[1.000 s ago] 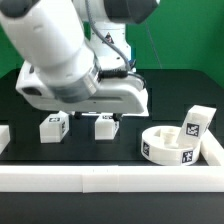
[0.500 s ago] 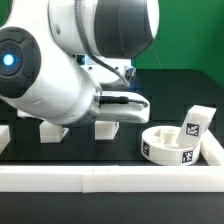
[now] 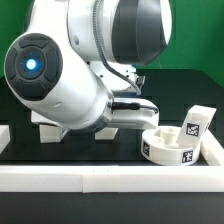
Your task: Assemble stool
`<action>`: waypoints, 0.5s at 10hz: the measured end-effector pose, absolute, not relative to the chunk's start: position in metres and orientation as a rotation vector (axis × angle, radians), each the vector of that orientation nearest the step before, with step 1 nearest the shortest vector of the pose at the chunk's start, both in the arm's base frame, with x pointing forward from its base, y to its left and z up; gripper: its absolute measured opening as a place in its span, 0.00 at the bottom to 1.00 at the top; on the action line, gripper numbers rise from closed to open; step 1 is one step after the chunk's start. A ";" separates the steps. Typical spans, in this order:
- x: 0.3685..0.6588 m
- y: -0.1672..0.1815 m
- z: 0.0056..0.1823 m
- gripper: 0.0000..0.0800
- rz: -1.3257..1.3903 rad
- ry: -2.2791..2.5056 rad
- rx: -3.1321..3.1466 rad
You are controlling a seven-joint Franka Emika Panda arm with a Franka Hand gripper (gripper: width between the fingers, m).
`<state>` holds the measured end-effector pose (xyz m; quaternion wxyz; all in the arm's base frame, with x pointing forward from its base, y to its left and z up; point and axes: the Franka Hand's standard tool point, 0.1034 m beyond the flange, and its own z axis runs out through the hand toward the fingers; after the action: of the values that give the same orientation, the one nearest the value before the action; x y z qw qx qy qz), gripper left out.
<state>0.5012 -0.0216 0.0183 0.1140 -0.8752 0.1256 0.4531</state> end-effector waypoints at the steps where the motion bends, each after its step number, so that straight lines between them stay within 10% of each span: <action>1: 0.501 -0.022 0.018 0.81 1.329 0.371 -2.566; 4: 0.501 -0.023 0.018 0.68 1.331 0.379 -2.565; 5: 0.501 -0.024 0.018 0.46 1.331 0.380 -2.564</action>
Offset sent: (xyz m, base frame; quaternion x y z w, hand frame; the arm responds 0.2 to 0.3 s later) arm -0.0037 -0.0004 -0.0045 -0.0023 0.0008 -0.0013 1.0000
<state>0.5006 -0.0238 0.0181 0.1137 -0.8743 0.1297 0.4537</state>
